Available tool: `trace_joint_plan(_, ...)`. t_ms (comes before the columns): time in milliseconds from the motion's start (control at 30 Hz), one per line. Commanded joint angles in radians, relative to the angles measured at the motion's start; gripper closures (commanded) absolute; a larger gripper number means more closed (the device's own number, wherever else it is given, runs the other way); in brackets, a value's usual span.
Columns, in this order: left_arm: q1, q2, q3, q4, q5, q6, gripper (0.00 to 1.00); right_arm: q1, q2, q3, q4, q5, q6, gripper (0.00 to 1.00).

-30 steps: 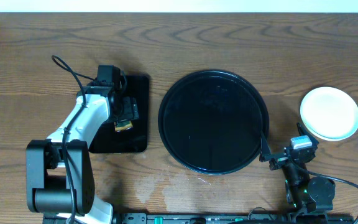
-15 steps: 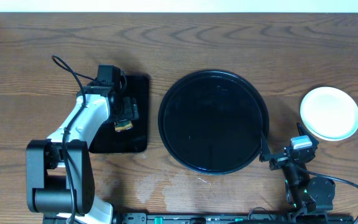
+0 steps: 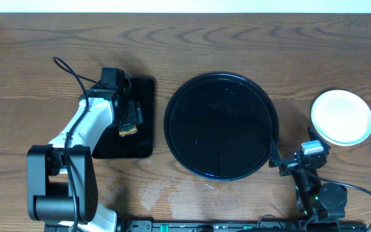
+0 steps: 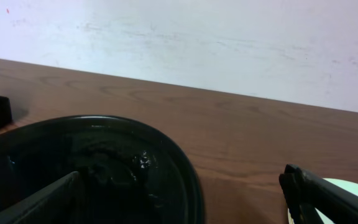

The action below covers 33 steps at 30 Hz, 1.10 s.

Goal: Clean dirty plates on tray and stack at the side

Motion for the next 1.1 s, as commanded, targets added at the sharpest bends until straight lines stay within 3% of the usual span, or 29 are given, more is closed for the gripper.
trace_joint_plan(0, 0.005, -0.121, -0.089, -0.005, -0.03, 0.006, 0.13, 0.001, -0.006, -0.005, 0.002, 0.01, 0.005, 0.01)
trace_joint_plan(200, 0.005, -0.439, -0.278, 0.049, -0.033, 0.006, 0.13, 0.001, -0.006, -0.005, 0.002, 0.01, 0.005, 0.01)
trace_joint_plan(700, 0.005, -1.285, -0.757, 0.591, -0.042, 0.006, 0.13, 0.001, -0.006, -0.005, 0.002, 0.01, 0.005, 0.01)
trace_joint_plan(933, 0.005, -1.614, -0.953, 0.641, -0.045, 0.006, 0.13, 0.001, -0.006, -0.005, 0.002, 0.01, 0.005, 0.01)
trace_joint_plan(1067, 0.005, -1.703, -1.012, 0.674, -0.068, 0.002, 0.13, 0.001, -0.006, -0.005, 0.002, 0.01, 0.005, 0.01)
